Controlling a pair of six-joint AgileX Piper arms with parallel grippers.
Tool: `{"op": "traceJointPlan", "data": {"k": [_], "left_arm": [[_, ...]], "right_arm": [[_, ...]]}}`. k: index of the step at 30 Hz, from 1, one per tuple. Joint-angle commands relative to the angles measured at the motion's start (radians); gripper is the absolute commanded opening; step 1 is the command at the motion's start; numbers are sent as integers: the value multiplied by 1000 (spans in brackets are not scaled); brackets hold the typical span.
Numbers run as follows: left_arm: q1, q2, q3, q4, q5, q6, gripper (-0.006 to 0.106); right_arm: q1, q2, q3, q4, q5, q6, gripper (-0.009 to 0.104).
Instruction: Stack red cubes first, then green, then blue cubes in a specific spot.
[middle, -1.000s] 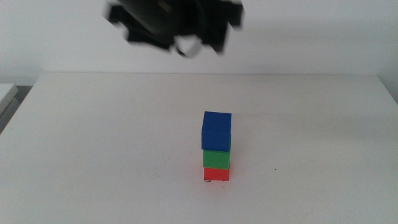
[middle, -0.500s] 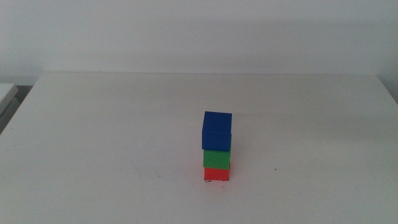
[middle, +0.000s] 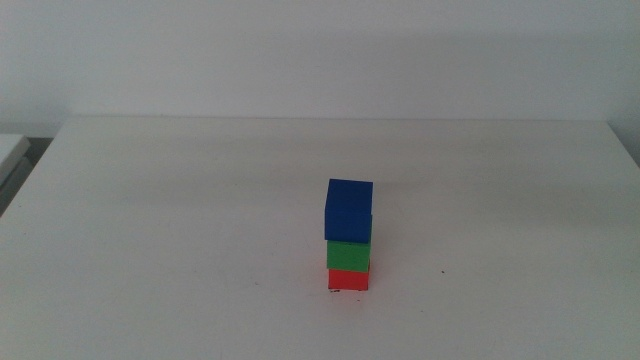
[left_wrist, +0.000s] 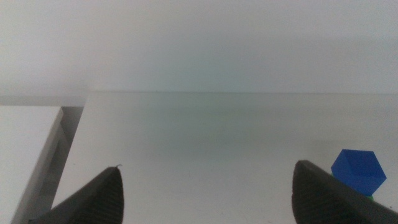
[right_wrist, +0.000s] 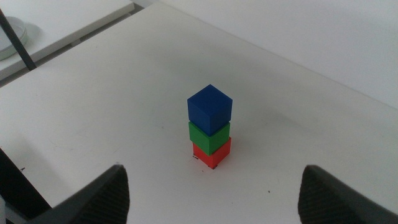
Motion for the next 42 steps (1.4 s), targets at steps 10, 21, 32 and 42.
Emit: {"op": "traceJointPlan", "data": {"k": [10,21,32,42], "left_arm": [[2,-67,145,-7,-198,6,90],[2,-320,716,-24,-795,6,90],[2,-471,1016,-72,-900,6,90],[2,-524,1092,-137,-875,6,90]], "right_arm": [[-7,12,-5,-2,-17,-8,91],[-7,12,-5,-2,-17,-8,91],[-7,12,-5,-2,-17,-8,91],[-7,12,-5,-2,-17,-8,91]]}}
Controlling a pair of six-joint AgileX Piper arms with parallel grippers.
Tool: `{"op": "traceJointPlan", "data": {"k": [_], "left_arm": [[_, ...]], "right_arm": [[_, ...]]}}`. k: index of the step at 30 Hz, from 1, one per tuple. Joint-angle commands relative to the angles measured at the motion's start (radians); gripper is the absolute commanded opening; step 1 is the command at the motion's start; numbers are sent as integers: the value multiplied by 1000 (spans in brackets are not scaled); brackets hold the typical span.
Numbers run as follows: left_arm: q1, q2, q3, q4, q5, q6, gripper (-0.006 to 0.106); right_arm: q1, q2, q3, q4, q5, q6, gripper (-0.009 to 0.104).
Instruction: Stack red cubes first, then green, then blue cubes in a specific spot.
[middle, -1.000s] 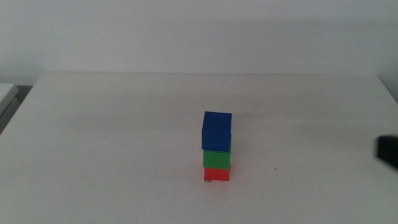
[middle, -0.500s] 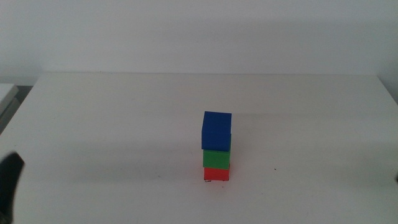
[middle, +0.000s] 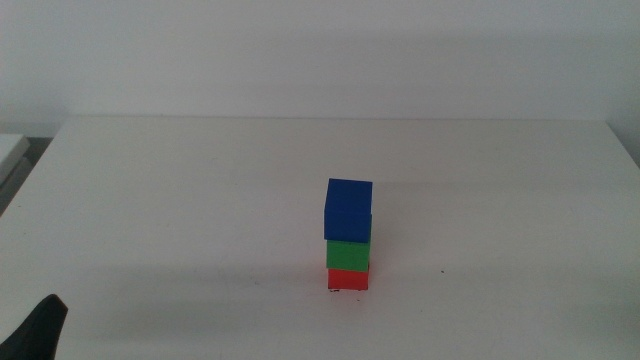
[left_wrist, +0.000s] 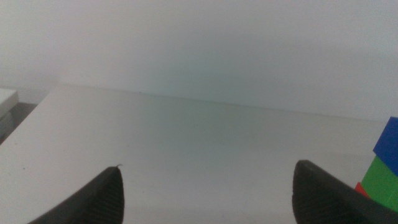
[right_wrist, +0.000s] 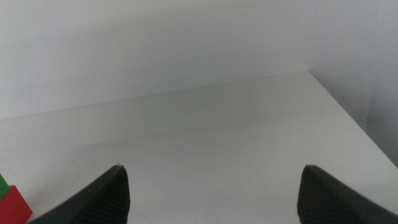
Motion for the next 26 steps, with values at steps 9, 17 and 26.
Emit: {"op": "traceJointPlan", "data": {"k": [9,17,26], "left_arm": [[2,-5,3,24,-50,-1,90],[2,-5,3,59,-50,-1,90],[2,-5,3,79,-50,-1,90]], "right_arm": [[-7,12,-5,-2,-17,-8,91],[-7,12,-5,-2,-17,-8,91],[-7,12,-5,-2,-17,-8,91]]}}
